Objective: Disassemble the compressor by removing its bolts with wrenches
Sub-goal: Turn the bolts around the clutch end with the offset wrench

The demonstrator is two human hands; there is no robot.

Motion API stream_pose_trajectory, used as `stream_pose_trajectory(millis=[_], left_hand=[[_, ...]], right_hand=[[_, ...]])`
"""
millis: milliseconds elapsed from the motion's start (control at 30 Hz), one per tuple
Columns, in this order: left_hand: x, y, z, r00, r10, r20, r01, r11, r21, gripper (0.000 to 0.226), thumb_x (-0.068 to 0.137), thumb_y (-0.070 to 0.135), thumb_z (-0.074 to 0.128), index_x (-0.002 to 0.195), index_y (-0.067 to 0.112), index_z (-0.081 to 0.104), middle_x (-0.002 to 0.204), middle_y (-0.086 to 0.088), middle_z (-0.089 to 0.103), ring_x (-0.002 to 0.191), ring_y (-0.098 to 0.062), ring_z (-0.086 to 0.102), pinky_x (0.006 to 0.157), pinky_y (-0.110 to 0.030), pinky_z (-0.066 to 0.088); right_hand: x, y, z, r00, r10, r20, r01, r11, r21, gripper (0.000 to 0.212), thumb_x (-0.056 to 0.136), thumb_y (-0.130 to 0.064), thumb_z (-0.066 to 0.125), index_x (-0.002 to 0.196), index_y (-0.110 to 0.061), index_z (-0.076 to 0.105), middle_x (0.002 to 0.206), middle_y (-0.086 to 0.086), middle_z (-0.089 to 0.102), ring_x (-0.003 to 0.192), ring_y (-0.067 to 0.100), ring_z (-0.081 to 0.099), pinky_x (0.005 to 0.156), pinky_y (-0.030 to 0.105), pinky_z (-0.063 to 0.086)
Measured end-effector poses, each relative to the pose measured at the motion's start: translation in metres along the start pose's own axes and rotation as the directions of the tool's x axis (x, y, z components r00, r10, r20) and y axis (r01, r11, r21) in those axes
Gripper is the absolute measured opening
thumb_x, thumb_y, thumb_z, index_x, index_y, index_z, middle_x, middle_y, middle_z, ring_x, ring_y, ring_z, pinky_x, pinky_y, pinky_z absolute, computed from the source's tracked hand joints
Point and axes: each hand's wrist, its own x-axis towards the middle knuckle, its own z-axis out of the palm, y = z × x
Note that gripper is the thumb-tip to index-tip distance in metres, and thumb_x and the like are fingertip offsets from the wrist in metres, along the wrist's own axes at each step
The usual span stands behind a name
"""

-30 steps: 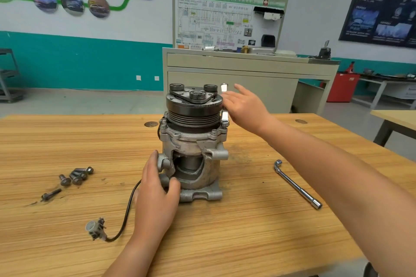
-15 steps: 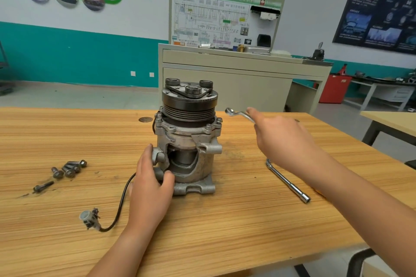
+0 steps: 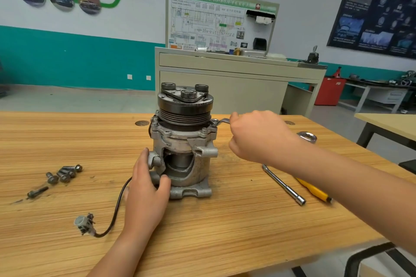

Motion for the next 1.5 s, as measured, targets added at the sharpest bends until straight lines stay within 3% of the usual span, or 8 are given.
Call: stream_pose_trajectory(millis=[100,300,400,467,567,767,1033,1500], left_hand=[[-0.001,0.001,0.0,1.0,0.004,0.001,-0.004,1.0,-0.009,0.071,0.089,0.011,0.052,0.149,0.022,0.017,0.154,0.006,0.024,0.139,-0.012,0.024,0.113,-0.05,0.023],[0.001,0.0,0.001,1.0,0.005,-0.002,-0.005,1.0,-0.011,0.069,0.089,0.012,0.052,0.149,0.022,0.018,0.153,0.007,0.025,0.138,-0.012,0.026,0.112,-0.051,0.023],[0.001,0.0,0.0,1.0,0.001,-0.002,-0.001,1.0,-0.009,0.069,0.089,0.013,0.052,0.149,0.023,0.019,0.152,0.007,0.026,0.138,-0.013,0.028,0.111,-0.051,0.025],[0.001,0.001,0.0,1.0,-0.004,-0.006,0.004,1.0,-0.011,0.068,0.089,0.013,0.052,0.149,0.023,0.02,0.152,0.007,0.027,0.137,-0.013,0.029,0.111,-0.051,0.025],[0.0,0.002,-0.001,1.0,-0.011,-0.007,0.011,1.0,-0.011,0.068,0.09,0.013,0.052,0.149,0.024,0.02,0.152,0.008,0.027,0.137,-0.011,0.028,0.112,-0.05,0.024],[0.001,0.002,-0.001,1.0,-0.001,0.003,0.001,1.0,-0.019,0.069,0.09,0.013,0.052,0.149,0.023,0.018,0.153,0.009,0.025,0.138,-0.011,0.026,0.112,-0.049,0.025],[0.001,0.0,0.0,1.0,0.011,-0.002,-0.011,1.0,-0.01,0.069,0.089,0.012,0.052,0.149,0.021,0.019,0.153,0.007,0.025,0.139,-0.011,0.025,0.113,-0.043,0.024],[0.003,-0.006,0.001,1.0,0.024,-0.003,-0.024,0.999,-0.027,0.069,0.089,0.012,0.053,0.149,0.023,0.019,0.153,0.005,0.026,0.137,-0.013,0.029,0.108,-0.034,0.027]], right_hand=[[0.004,0.021,0.012,0.998,-0.06,0.024,0.059,0.997,0.045,0.032,0.091,-0.029,0.034,0.115,-0.01,0.043,0.056,-0.004,0.032,0.046,0.011,0.029,0.04,0.024,0.019],[0.047,0.049,0.048,0.994,-0.107,-0.007,0.107,0.992,-0.062,0.024,0.091,-0.003,0.041,0.114,-0.009,0.047,0.073,-0.001,0.049,0.063,0.018,0.049,0.052,0.028,0.038],[0.07,0.041,0.064,0.96,-0.149,-0.238,0.149,0.989,-0.018,0.033,0.085,0.006,0.053,0.118,-0.001,0.053,0.103,0.014,0.065,0.092,0.029,0.063,0.08,0.04,0.051],[0.079,0.032,0.073,0.868,-0.118,-0.483,0.186,0.978,0.095,0.03,0.071,0.012,0.068,0.101,0.006,0.065,0.093,0.019,0.069,0.085,0.031,0.068,0.076,0.044,0.055],[0.082,0.021,0.077,0.815,-0.065,-0.576,0.227,0.95,0.213,0.022,0.067,0.013,0.07,0.087,0.006,0.068,0.082,0.018,0.071,0.076,0.031,0.069,0.066,0.045,0.057],[0.042,0.035,0.066,0.806,0.409,-0.427,-0.057,0.773,0.632,0.031,0.098,-0.013,0.041,0.123,0.003,0.05,0.072,0.014,0.06,0.063,0.029,0.058,0.055,0.035,0.044],[-0.009,0.025,0.032,0.967,0.236,-0.097,-0.217,0.961,0.169,0.017,0.094,-0.012,0.04,0.109,-0.016,0.048,0.055,-0.004,0.032,0.054,0.021,0.039,0.041,0.026,0.021],[-0.004,0.0,0.005,0.995,0.079,0.059,-0.079,0.997,-0.004,0.013,0.091,-0.011,0.041,0.101,-0.013,0.049,0.058,-0.003,0.03,0.046,0.013,0.027,0.039,0.024,0.02]])
